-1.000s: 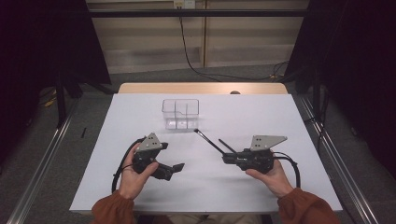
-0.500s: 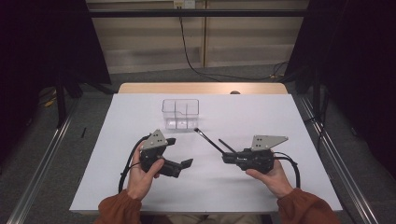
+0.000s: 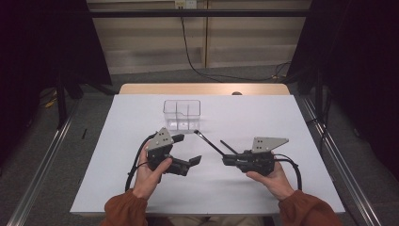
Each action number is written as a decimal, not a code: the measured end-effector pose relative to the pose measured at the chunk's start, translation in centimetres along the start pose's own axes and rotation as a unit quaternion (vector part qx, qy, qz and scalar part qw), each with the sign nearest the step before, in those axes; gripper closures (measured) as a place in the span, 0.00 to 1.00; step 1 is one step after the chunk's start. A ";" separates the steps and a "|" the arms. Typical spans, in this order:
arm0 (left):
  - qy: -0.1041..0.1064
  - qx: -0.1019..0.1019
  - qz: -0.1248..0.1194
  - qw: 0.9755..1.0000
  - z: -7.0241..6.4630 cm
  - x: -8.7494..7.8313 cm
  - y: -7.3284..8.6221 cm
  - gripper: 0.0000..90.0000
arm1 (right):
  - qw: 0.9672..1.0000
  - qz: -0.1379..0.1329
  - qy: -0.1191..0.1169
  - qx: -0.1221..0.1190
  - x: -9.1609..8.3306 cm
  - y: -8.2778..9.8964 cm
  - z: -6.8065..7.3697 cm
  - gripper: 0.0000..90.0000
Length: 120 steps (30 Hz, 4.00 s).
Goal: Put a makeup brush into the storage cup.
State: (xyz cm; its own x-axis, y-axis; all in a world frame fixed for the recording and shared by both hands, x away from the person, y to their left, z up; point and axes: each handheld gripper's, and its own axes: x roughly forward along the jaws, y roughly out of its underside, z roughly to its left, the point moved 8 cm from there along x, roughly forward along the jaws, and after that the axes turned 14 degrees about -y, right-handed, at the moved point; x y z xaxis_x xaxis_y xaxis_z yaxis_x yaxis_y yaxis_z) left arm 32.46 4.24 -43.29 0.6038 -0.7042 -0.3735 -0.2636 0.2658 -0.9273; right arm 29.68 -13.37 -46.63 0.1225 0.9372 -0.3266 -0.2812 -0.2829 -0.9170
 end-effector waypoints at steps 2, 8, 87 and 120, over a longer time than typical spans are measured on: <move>0.000 0.003 0.001 1.000 -0.2 0.2 -0.2 0.04 | 1.000 0.000 0.002 0.000 0.0 0.0 0.0 0.93; 0.016 0.006 0.007 1.000 -1.1 1.1 -0.7 0.05 | 1.000 -0.003 0.004 -0.002 0.0 0.0 -0.1 0.93; 0.105 -0.079 -0.029 0.991 -4.3 1.5 -4.4 0.93 | 1.000 -0.008 0.001 -0.012 0.7 0.2 0.1 0.88; 0.081 -0.058 -0.006 0.995 -3.6 1.7 -3.8 0.93 | 0.998 -0.044 0.033 0.019 -0.1 -0.6 -0.6 0.09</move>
State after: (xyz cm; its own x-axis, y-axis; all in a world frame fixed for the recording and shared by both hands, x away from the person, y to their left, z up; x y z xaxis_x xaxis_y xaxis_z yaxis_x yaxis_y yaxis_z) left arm 31.77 -0.35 -40.34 0.4805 -0.8064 -0.3447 -0.3473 0.1860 -0.9191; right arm 30.43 -13.39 -46.15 0.2113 0.9422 -0.2601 -0.3015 -0.1903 -0.9343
